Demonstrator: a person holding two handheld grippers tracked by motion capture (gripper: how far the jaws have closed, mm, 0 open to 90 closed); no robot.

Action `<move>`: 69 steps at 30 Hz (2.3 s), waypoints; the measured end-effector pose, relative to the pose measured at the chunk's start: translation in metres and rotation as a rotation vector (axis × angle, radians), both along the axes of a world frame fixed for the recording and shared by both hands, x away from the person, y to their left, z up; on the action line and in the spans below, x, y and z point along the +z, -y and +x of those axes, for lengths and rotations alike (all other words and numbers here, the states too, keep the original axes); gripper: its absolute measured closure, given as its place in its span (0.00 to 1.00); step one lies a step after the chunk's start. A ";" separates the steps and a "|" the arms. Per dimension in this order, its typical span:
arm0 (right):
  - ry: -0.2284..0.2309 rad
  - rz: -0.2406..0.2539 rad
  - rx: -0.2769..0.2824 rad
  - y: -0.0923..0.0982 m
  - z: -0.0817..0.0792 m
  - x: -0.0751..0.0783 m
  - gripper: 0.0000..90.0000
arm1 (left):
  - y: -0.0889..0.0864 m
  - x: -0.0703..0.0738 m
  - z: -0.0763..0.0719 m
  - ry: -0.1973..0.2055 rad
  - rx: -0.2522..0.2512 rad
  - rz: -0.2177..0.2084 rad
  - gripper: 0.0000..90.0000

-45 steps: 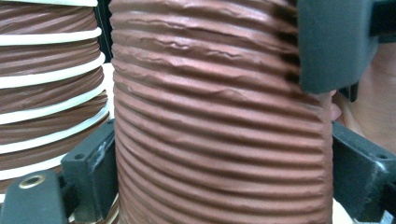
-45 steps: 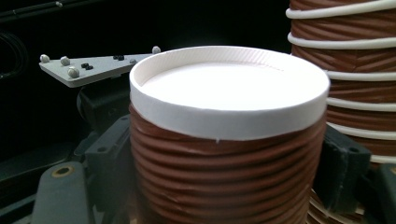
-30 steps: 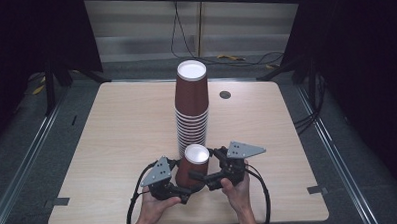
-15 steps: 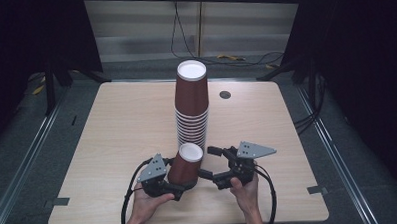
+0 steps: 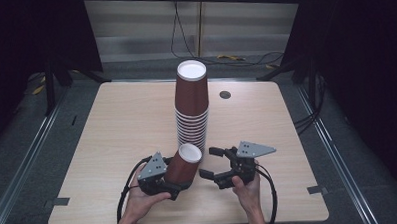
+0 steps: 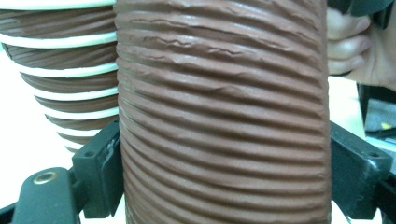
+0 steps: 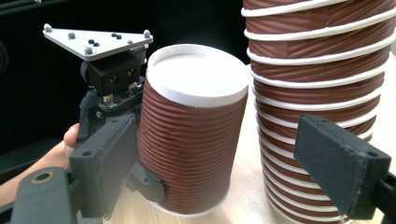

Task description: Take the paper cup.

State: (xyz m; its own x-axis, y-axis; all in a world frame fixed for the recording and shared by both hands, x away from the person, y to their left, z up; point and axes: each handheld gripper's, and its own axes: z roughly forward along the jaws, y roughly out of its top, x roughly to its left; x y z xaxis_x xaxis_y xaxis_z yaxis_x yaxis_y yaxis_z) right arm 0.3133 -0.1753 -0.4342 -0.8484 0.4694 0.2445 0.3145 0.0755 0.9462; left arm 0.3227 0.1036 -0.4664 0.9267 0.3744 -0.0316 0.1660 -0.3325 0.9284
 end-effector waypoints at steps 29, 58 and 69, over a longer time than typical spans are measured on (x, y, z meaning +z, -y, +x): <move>-0.050 -0.270 0.082 -0.002 0.003 0.000 0.15 | 0.004 0.027 0.014 -0.001 -0.137 0.315 0.16; -0.097 -0.547 0.188 -0.022 0.010 0.002 0.20 | 0.026 0.028 0.015 -0.012 -0.252 0.577 0.16; -0.129 -0.613 0.261 -0.032 0.019 0.003 0.18 | 0.033 0.028 0.014 0.007 -0.282 0.666 0.16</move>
